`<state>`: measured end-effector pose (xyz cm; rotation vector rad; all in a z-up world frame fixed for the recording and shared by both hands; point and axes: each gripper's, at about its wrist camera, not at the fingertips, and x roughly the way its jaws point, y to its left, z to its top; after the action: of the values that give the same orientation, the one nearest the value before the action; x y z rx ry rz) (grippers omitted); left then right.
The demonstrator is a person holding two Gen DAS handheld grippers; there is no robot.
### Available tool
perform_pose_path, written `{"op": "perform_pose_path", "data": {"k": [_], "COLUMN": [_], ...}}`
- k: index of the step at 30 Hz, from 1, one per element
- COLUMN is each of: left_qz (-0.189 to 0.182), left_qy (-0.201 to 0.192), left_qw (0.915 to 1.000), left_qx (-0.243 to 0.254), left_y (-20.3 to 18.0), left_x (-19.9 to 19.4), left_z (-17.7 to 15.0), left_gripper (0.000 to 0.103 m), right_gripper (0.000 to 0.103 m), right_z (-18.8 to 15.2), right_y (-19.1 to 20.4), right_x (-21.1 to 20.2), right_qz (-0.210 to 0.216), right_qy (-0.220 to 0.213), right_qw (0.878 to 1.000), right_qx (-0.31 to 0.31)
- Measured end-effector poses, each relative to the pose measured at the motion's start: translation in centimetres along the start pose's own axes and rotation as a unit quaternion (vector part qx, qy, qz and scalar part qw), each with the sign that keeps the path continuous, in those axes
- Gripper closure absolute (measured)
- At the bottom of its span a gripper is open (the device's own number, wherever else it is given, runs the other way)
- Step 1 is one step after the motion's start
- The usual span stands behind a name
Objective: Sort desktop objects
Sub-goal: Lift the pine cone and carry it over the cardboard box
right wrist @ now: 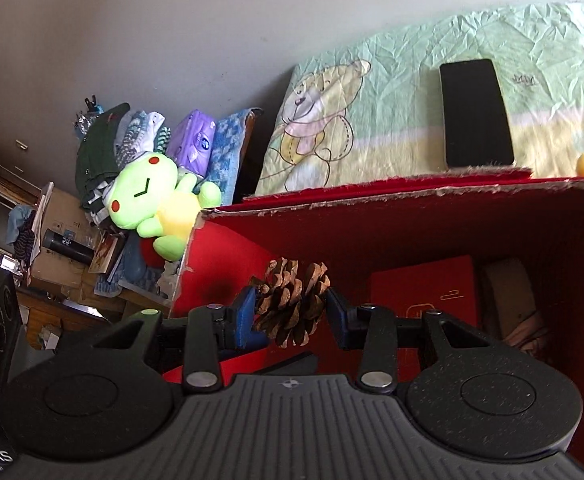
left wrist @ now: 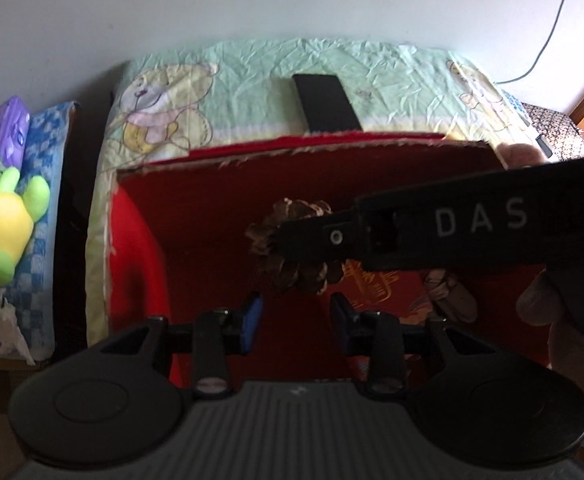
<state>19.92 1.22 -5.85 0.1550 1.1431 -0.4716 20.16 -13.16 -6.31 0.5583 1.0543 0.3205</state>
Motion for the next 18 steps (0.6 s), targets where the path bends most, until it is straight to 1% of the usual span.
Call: {"op": "perform_pose_path", "data": {"k": [3,4,5,9,11,13,14,15,16,18], "left_qz": [0.008,0.007,0.003,-0.007,-0.012,-0.008,0.001,0.008,0.014,0.016], "left_qy": [0.036,0.046,0.050,0.054,0.054,0.055,0.054,0.054,0.054,0.052], "left_qw": [0.9992,0.9986,0.9984,0.9982,0.9981,0.9982,0.9984,0.9984,0.9984,0.9985], "left_qx": [-0.019,-0.024,-0.027,-0.027,-0.027,-0.021,-0.018,-0.013,-0.010,-0.008], "left_y": [1.1,1.4,1.5,1.6,1.6,1.5,1.4,1.3,1.3,1.3], "left_x": [1.6,2.0,2.2,2.2,2.4,2.5,2.6,2.7,2.7,2.6], "left_z": [-0.3,-0.4,-0.4,-0.5,-0.5,-0.5,-0.6,-0.6,-0.6,-0.7], "left_gripper": [0.065,0.068,0.069,0.069,0.069,0.070,0.074,0.076,0.080,0.082], "right_gripper": [0.061,0.061,0.061,0.061,0.061,0.061,0.061,0.060,0.060,0.058], "right_z": [0.6,0.7,0.9,1.2,1.3,1.3,1.3,1.4,1.5,1.8], "right_y": [-0.2,-0.3,-0.4,-0.2,-0.1,0.0,0.1,0.1,0.0,-0.3], "right_x": [2.0,2.6,3.2,5.8,6.9,7.9,8.4,8.8,9.0,9.5], "right_qz": [-0.019,-0.023,-0.027,-0.047,-0.040,-0.037,-0.037,-0.033,-0.024,0.002], "right_qy": [0.015,0.022,0.030,0.057,0.070,0.077,0.081,0.082,0.081,0.089], "right_qw": [1.000,0.999,0.999,0.997,0.997,0.996,0.996,0.996,0.996,0.996], "right_qx": [0.003,0.003,0.004,-0.009,-0.011,-0.015,-0.021,-0.025,-0.025,-0.023]}}
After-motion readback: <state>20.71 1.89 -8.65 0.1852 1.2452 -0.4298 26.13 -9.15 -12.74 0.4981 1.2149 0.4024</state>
